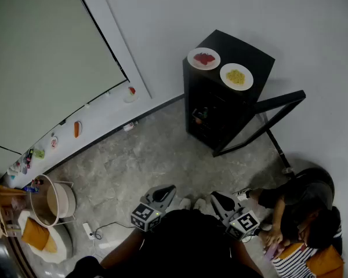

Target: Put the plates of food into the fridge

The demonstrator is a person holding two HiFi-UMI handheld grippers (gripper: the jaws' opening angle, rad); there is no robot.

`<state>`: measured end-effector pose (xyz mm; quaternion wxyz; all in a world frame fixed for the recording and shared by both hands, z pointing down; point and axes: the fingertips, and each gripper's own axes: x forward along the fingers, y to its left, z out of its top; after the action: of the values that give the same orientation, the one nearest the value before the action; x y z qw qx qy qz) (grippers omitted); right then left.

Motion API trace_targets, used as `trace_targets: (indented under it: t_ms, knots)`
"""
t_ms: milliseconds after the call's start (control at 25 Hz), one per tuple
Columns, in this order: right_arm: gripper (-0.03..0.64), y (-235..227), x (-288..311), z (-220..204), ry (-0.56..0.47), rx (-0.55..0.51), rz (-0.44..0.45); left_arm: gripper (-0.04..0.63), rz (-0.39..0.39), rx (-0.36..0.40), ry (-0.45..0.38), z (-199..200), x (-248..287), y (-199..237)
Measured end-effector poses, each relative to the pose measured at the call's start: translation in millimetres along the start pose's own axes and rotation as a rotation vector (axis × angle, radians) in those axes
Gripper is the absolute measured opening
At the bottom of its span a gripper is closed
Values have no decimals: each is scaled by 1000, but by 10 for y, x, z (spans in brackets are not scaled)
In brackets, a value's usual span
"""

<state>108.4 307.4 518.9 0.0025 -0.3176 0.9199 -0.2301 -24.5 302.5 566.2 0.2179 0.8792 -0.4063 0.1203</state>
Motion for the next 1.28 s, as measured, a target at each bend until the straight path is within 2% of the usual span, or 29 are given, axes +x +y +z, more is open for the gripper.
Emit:
trace_targets:
  t_ms: [120, 200, 280, 440, 560, 680, 840, 1080, 1280]
  knots:
    - [37, 111, 41, -52, 18, -25, 26, 28, -52, -54, -13, 15, -6, -130]
    - [37, 114, 49, -57, 12, -13, 31, 28, -62, -15, 8, -8, 1, -161]
    - [37, 92, 40, -56, 5, 9, 38, 28, -44, -3, 3, 31, -9, -121]
    - [37, 43, -1, 17, -7, 4, 56, 28, 29, -83, -42, 118, -62, 57]
    - [37, -51, -115, 63, -64, 63, 58, 28, 57, -113, -42, 101, -87, 17]
    - [37, -180, -211, 8, -86, 79, 76, 28, 70, -125, -54, 93, -49, -97]
    - [37, -325, -298, -75, -69, 127, 77, 28, 96, -130, -71, 47, -40, -222]
    - [37, -433, -376, 128, -134, 178, 90, 28, 115, -99, -77, 146, 72, -209]
    - [37, -697, -387, 109, -123, 172, 30, 28, 94, -103, -96, 325, 264, -154]
